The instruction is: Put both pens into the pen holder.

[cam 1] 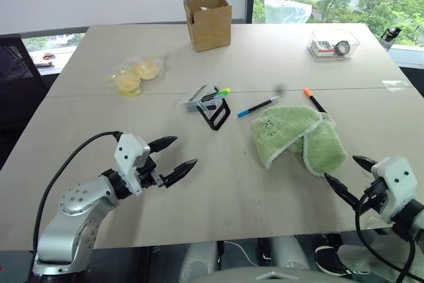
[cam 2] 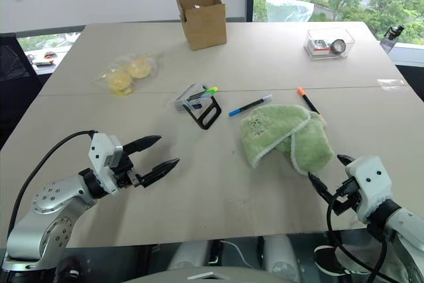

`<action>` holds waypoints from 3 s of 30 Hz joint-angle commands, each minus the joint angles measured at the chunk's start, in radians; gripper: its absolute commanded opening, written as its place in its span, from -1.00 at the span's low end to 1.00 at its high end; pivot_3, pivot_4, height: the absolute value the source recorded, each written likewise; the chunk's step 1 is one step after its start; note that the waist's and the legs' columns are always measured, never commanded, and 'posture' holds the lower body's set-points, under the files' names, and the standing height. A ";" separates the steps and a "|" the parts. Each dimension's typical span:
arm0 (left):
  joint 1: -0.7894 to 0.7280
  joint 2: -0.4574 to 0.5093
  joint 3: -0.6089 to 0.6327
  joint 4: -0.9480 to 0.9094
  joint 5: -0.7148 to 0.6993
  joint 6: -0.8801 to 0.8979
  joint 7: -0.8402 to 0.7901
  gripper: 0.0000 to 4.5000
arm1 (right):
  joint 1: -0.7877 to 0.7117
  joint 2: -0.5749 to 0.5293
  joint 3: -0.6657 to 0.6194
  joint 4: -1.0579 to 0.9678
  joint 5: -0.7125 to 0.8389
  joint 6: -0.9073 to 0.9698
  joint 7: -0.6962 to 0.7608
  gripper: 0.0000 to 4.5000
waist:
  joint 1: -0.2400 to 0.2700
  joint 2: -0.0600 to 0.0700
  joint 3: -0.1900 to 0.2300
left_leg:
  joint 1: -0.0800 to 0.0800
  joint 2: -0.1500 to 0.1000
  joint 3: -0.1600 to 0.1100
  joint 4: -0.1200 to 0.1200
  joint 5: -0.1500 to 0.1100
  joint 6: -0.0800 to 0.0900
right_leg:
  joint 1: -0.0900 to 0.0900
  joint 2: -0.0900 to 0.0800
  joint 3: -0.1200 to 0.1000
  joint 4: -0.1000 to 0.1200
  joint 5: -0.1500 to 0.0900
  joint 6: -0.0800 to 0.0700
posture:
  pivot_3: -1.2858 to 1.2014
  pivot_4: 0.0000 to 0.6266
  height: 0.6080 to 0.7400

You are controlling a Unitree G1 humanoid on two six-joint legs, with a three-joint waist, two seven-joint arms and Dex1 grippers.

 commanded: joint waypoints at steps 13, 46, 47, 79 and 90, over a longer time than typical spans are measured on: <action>-0.180 0.046 -0.121 -0.049 0.004 -0.050 -0.121 0.99 | -0.563 -0.039 0.230 0.089 0.084 0.457 -0.199 1.00 | -0.002 0.000 0.000 | 0.000 0.000 0.000 0.000 0.000 0.000 | 0.000 0.001 0.000 0.000 0.002 -0.004 | 0.03 -0.52 1.00; -0.298 -0.023 -0.223 -0.097 -0.034 0.021 -0.034 1.00 | -0.708 -0.187 -0.448 0.105 0.374 0.793 -0.143 -0.99 | 0.002 0.001 0.002 | -0.003 -0.003 -0.003 0.001 0.000 0.001 | 0.000 0.001 0.000 0.000 0.003 -0.004 | 0.03 -0.52 1.00; -0.308 -0.027 -0.227 -0.092 -0.035 0.025 -0.034 1.00 | -0.666 -0.224 -0.445 0.121 0.337 0.785 -0.149 -0.99 | 0.001 0.001 0.002 | -0.003 -0.003 -0.002 0.001 0.000 0.001 | 0.000 0.001 0.000 0.000 0.003 -0.004 | 0.03 -0.52 1.00; -0.337 -0.009 -0.205 -0.164 -0.045 0.138 0.023 1.00 | -1.321 -0.125 0.530 1.272 -0.189 0.233 0.023 0.97 | -0.004 -0.001 0.003 | -0.007 -0.003 0.002 0.001 0.000 0.001 | -0.004 0.009 0.014 -0.001 0.006 -0.001 | 0.03 -0.52 1.00; -0.306 -0.028 -0.193 -0.213 -0.090 0.216 0.121 1.00 | -1.362 -0.124 0.542 1.452 -0.254 0.205 0.157 -0.96 | 0.003 0.000 0.003 | -0.006 -0.004 0.000 0.001 -0.001 0.003 | -0.003 0.008 0.013 -0.003 0.006 -0.001 | 0.03 -0.52 1.00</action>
